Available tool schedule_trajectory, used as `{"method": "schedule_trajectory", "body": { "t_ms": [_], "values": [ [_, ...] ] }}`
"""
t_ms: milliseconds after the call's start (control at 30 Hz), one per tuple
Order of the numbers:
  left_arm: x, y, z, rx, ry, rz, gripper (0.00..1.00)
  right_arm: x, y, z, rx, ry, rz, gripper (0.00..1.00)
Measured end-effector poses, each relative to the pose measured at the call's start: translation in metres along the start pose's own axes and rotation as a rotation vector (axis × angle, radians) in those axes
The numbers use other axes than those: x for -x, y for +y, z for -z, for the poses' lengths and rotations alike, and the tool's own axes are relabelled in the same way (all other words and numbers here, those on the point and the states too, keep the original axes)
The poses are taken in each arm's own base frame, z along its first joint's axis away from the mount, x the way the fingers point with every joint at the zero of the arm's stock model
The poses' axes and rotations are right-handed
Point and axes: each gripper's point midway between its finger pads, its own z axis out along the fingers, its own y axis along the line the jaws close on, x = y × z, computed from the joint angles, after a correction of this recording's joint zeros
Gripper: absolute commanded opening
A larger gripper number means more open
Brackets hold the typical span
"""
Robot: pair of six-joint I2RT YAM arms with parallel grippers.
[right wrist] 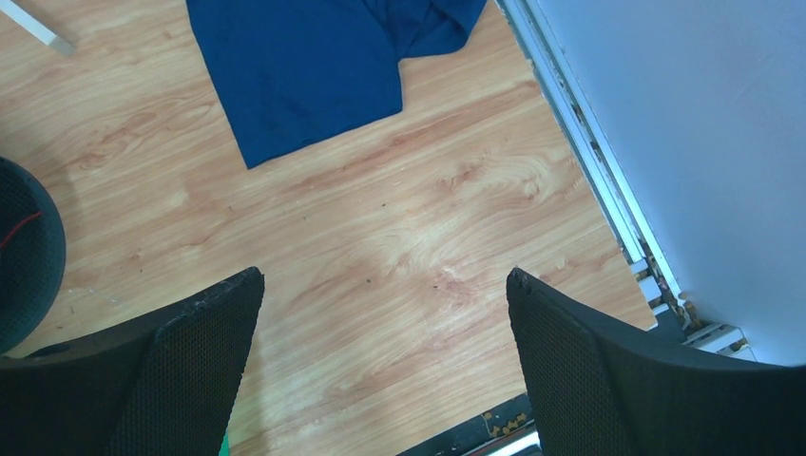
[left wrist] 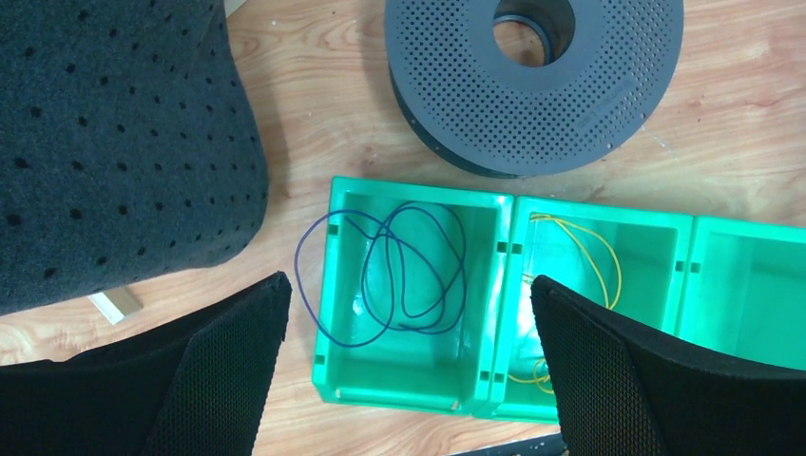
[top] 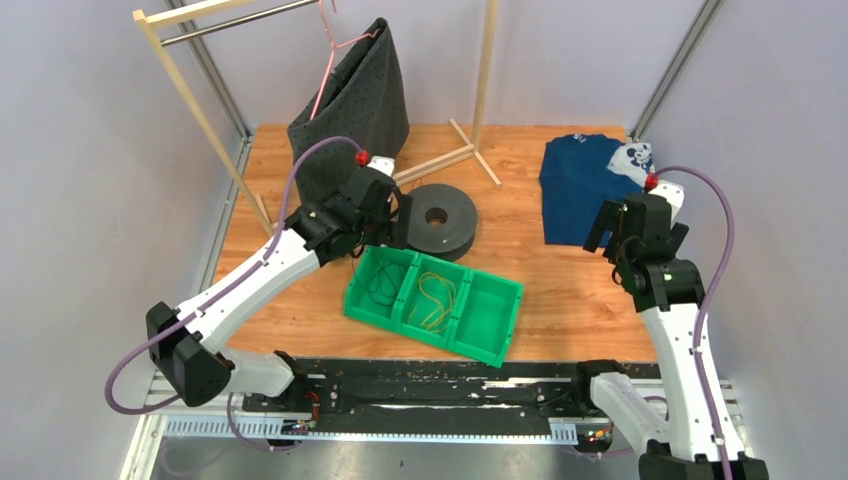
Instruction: Wrap the cables
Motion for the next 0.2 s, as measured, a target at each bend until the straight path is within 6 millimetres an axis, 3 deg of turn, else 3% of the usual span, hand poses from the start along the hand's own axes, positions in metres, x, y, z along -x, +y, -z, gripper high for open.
{"method": "schedule_trajectory", "body": {
  "t_ms": [200],
  "values": [
    [-0.0014,0.0011,0.002,-0.001,-0.004,0.008,1.0,-0.0031,0.0035,-0.0054,0.002,0.024,0.005,1.0]
  ]
}}
